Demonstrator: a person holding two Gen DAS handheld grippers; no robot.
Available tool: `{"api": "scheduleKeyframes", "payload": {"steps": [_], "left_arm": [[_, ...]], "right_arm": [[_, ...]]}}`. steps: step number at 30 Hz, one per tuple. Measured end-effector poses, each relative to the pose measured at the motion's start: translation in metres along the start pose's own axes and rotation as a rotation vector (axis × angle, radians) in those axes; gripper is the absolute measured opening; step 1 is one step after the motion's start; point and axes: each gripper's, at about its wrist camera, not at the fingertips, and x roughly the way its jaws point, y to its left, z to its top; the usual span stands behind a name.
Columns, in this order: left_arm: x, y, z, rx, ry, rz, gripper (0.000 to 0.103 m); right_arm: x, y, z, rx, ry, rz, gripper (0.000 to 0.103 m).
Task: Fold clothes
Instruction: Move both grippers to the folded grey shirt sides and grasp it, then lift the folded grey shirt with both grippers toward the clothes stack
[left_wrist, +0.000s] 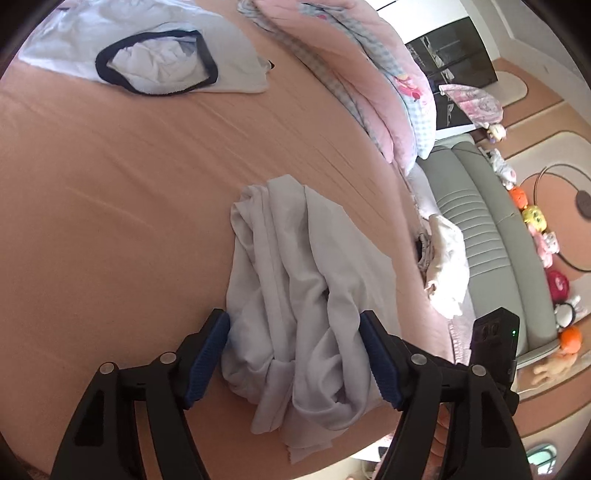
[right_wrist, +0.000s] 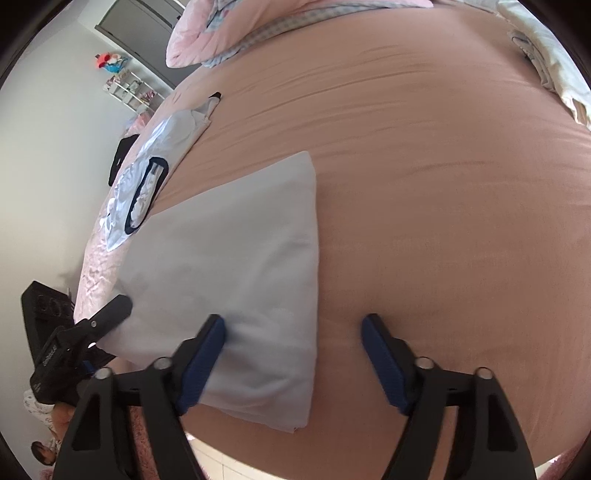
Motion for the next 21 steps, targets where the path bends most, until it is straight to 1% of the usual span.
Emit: {"api": "scheduleKeyframes", "payload": {"steps": [1,4,5,6,7,8,10,13,15,16,17,19,21], "left_arm": [[0.000,0.001,0.000,-0.008,0.003,-0.017,0.070],[-0.004,0.014,0.002,-0.109,-0.012,-0.146,0.075],[-0.006,0.019,0.002,-0.150,-0.024,-0.191,0.077],[-0.008,0.023,0.002,-0.183,-0.035,-0.223,0.078],[-0.009,0.026,0.002,-0.200,-0.038,-0.231,0.078],[-0.008,0.025,0.001,-0.193,-0.030,-0.215,0.078],[-0.003,0.017,-0.001,-0.140,-0.006,-0.159,0.078],[0.012,-0.001,-0.006,0.011,0.020,-0.034,0.078],[0.018,-0.011,-0.009,0.091,0.019,0.030,0.079],[0.018,-0.014,-0.010,0.106,0.017,0.043,0.082],[0.018,-0.014,-0.011,0.113,0.016,0.050,0.082],[0.016,-0.012,-0.012,0.114,0.015,0.045,0.082],[0.013,-0.008,-0.012,0.101,0.010,0.028,0.081]], "right_arm": [[0.001,0.001,0.000,0.001,0.012,0.020,0.057],[0.017,0.011,0.007,-0.015,0.045,0.029,0.057],[0.020,0.011,0.008,-0.006,0.041,0.029,0.058],[0.022,0.010,0.009,0.002,0.038,0.031,0.058],[0.022,0.009,0.009,0.007,0.038,0.037,0.058],[0.023,0.009,0.009,0.013,0.037,0.043,0.059],[0.024,0.007,0.008,0.023,0.036,0.055,0.059],[0.026,0.008,0.009,0.022,0.038,0.054,0.060],[0.029,0.011,0.011,0.011,0.048,0.067,0.070],[0.030,0.014,0.012,0.001,0.053,0.074,0.078],[0.031,0.016,0.012,-0.013,0.054,0.067,0.081],[0.033,0.024,0.011,-0.046,0.051,0.033,0.080],[0.031,0.032,0.006,-0.085,0.033,-0.021,0.071]]}}
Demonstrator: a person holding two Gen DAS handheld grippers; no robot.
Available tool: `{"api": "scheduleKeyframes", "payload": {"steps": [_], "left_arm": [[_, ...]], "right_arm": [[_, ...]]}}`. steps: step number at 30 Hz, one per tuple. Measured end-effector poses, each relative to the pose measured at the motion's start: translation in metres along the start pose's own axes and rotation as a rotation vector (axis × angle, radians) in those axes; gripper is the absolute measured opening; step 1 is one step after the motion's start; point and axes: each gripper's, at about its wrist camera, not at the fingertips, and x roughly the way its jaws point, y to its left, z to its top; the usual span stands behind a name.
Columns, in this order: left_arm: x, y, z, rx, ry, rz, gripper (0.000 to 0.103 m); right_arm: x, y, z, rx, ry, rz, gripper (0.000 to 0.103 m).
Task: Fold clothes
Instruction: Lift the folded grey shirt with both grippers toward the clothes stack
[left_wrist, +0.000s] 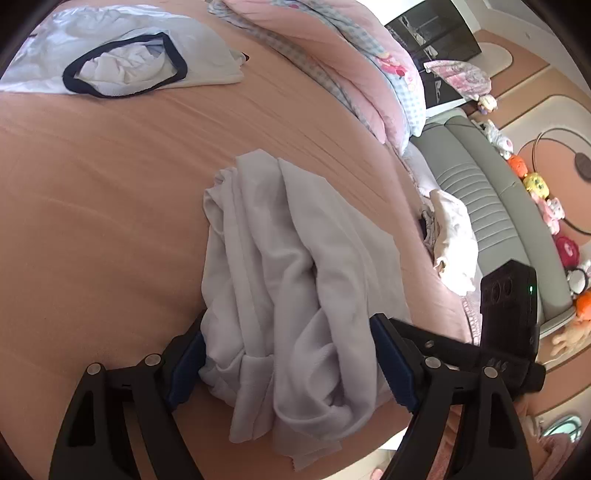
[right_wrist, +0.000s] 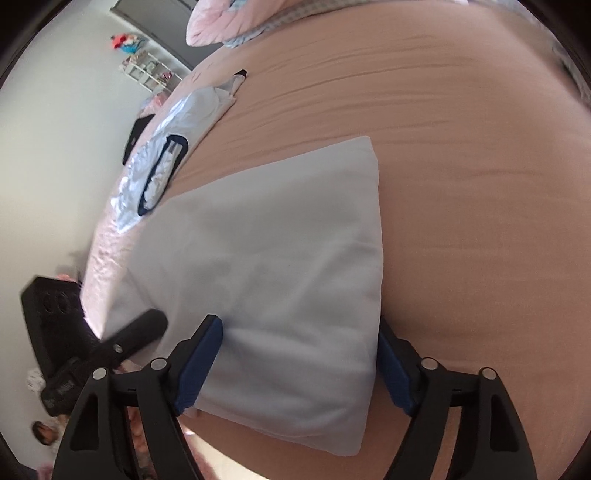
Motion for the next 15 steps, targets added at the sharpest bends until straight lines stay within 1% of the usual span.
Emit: {"api": "scheduleKeyframes", "payload": {"steps": [1,2,3,4,6,7,8,10,11,12,13,14,15], "left_arm": [[-0.003,0.002,-0.001,-0.008,-0.003,-0.010,0.070],[-0.006,0.005,-0.001,-0.022,-0.006,-0.025,0.051],[-0.008,0.007,-0.001,-0.036,-0.008,-0.038,0.050],[-0.008,0.008,-0.001,-0.049,-0.010,-0.050,0.049],[-0.008,0.010,0.000,-0.071,-0.012,-0.069,0.049],[-0.005,0.009,0.000,-0.074,-0.010,-0.069,0.049],[-0.003,0.009,0.000,-0.082,-0.007,-0.073,0.052],[0.001,0.013,0.001,-0.115,-0.002,-0.096,0.059],[0.003,0.013,0.001,-0.120,-0.002,-0.097,0.059],[0.003,0.011,0.002,-0.111,-0.003,-0.091,0.059],[0.003,0.005,0.002,-0.084,-0.005,-0.074,0.056],[0.002,-0.002,0.002,-0.055,-0.013,-0.056,0.050],[0.000,-0.010,0.001,-0.024,-0.027,-0.037,0.049]], "right_arm": [[-0.003,0.003,-0.002,-0.009,-0.009,-0.016,0.060],[-0.005,0.005,-0.004,-0.012,-0.016,-0.023,0.057],[-0.007,0.004,-0.005,-0.002,-0.017,-0.006,0.051],[-0.009,0.004,-0.006,0.009,-0.019,0.010,0.049],[-0.008,0.001,-0.007,0.022,-0.014,0.032,0.049],[-0.005,-0.001,-0.007,0.028,-0.008,0.041,0.051],[-0.001,-0.005,-0.005,0.043,0.000,0.057,0.053],[0.003,-0.011,-0.003,0.076,0.005,0.109,0.063],[0.006,-0.014,-0.002,0.092,0.007,0.135,0.064],[0.007,-0.016,-0.001,0.100,0.008,0.145,0.062],[0.005,-0.013,-0.002,0.085,0.004,0.112,0.050],[0.003,-0.009,-0.002,0.070,-0.003,0.084,0.045],[0.000,-0.005,-0.004,0.056,-0.017,0.071,0.041]]}}
